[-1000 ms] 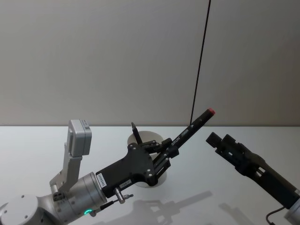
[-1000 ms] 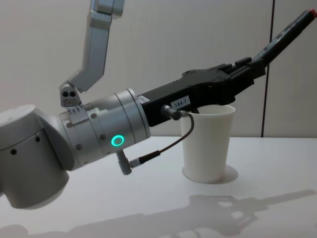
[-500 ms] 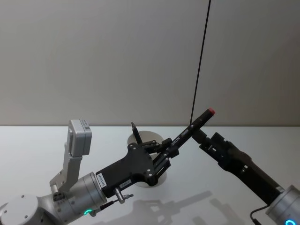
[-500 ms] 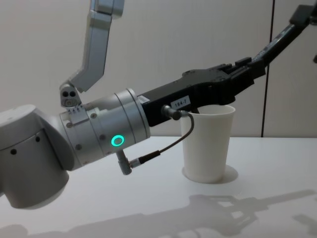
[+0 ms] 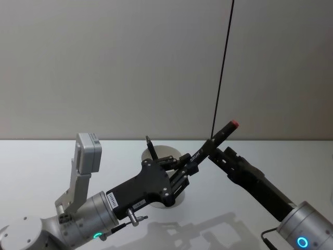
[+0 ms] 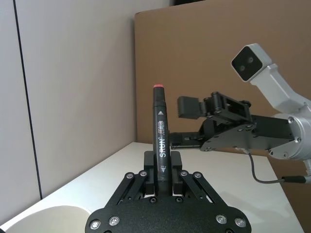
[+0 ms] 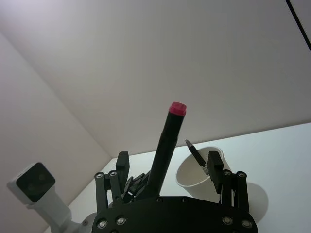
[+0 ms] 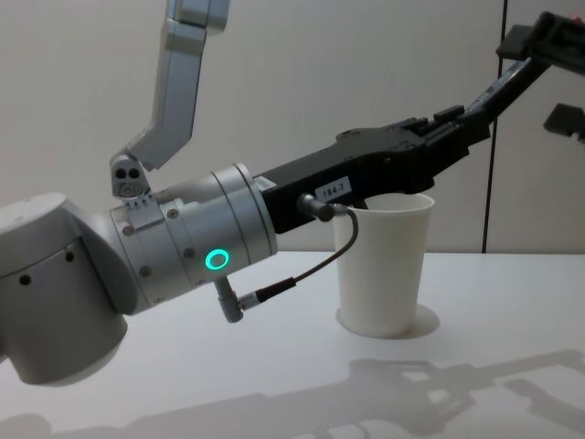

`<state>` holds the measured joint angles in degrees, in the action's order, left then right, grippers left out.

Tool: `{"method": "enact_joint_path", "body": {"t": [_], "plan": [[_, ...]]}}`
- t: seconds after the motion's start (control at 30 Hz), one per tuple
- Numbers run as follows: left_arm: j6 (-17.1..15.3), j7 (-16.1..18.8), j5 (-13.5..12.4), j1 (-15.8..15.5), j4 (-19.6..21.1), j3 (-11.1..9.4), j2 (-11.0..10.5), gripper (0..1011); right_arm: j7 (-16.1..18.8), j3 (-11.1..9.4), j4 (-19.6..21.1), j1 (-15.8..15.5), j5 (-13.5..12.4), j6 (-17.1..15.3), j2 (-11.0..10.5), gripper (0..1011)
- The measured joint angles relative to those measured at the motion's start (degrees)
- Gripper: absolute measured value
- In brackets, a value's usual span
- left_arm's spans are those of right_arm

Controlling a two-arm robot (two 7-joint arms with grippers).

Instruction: Place the pen into the pen holder.

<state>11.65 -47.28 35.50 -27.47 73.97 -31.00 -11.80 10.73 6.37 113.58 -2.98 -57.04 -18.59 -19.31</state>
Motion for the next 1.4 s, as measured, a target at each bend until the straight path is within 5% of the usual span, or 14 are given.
{"method": "enact_joint_path", "body": {"t": [0.7,1.4], "plan": [[0.0,0.0,0.0,0.0,0.0,0.0,0.0,194,-4.54,2.42,-3.98,4.2,-3.51,-0.92,4.06,1001],[0.0,0.0,0.0,0.0,0.0,0.0,0.0,194,-5.54,1.8,-3.21,3.56,-6.47,-0.84,3.97,1001]]}}
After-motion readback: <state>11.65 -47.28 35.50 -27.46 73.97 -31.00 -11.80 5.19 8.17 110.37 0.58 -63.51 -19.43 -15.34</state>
